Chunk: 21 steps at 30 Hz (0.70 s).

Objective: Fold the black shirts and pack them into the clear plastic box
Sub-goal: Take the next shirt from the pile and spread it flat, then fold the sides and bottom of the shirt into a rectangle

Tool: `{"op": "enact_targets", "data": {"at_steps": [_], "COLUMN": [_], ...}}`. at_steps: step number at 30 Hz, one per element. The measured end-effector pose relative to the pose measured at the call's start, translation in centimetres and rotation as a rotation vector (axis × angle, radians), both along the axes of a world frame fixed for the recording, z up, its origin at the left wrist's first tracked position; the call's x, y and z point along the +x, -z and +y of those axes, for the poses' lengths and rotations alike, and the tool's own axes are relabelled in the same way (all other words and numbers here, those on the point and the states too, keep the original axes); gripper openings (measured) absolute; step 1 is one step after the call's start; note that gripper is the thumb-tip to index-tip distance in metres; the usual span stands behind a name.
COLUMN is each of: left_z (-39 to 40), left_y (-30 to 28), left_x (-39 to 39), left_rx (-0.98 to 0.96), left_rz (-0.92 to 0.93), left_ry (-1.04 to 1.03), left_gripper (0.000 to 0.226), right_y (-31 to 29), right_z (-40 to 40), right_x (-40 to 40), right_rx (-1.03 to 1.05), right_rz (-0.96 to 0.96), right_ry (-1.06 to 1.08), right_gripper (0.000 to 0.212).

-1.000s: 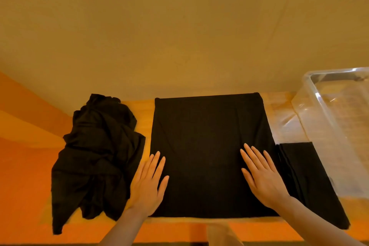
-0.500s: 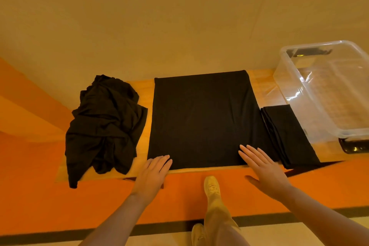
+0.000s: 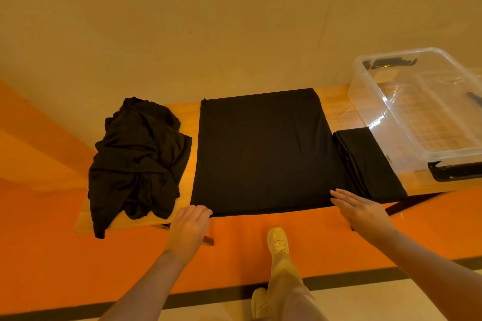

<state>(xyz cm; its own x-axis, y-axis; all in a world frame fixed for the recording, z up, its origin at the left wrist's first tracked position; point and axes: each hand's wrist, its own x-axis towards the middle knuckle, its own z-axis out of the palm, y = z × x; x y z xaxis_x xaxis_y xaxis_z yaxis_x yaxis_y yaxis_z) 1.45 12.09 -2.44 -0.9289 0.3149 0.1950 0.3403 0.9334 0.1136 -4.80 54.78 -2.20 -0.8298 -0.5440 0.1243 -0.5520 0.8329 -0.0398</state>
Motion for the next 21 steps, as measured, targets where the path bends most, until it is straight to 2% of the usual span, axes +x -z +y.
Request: {"op": "enact_targets", "data": {"at_steps": [3, 6, 11, 15, 19, 20, 21], "left_z": [-0.3, -0.5, -1.0, -2.3, -2.8, -2.7, -2.8], "left_y": [-0.5, -1.5, -3.3, -3.4, -4.2, -4.7, -4.7], "left_x": [0.1, -0.1, -0.5, -0.5, -0.4, -0.5, -0.5], "left_rx": [0.055, 0.093, 0.044, 0.028, -0.058, -0.077, -0.112], "left_rz": [0.05, 0.071, 0.142, 0.136, 0.165, 0.144, 0.161], "left_ry": [-0.074, -0.136, -0.116, -0.209, -0.169, -0.157, -0.126], "left_gripper": [0.025, 0.034, 0.045, 0.05, 0.013, 0.038, 0.048], "right_y": [-1.0, -1.7, -2.7, -3.5, -4.4, -4.5, -4.6], "right_z": [0.2, -0.1, -0.5, 0.3, 1.5, 1.9, 2.2], "right_x": [0.3, 0.2, -0.7, -1.1, -1.0, -1.0, -1.0], "right_rx": [-0.09, -0.16, -0.212, -0.257, -0.296, -0.307, -0.316], "right_rz": [-0.014, -0.019, -0.011, -0.029, -0.023, -0.026, -0.032], "right_ry": [0.014, 0.01, 0.09, 0.137, 0.148, 0.151, 0.156], "right_gripper": [0.045, 0.035, 0.032, 0.028, 0.025, 0.024, 0.023]}}
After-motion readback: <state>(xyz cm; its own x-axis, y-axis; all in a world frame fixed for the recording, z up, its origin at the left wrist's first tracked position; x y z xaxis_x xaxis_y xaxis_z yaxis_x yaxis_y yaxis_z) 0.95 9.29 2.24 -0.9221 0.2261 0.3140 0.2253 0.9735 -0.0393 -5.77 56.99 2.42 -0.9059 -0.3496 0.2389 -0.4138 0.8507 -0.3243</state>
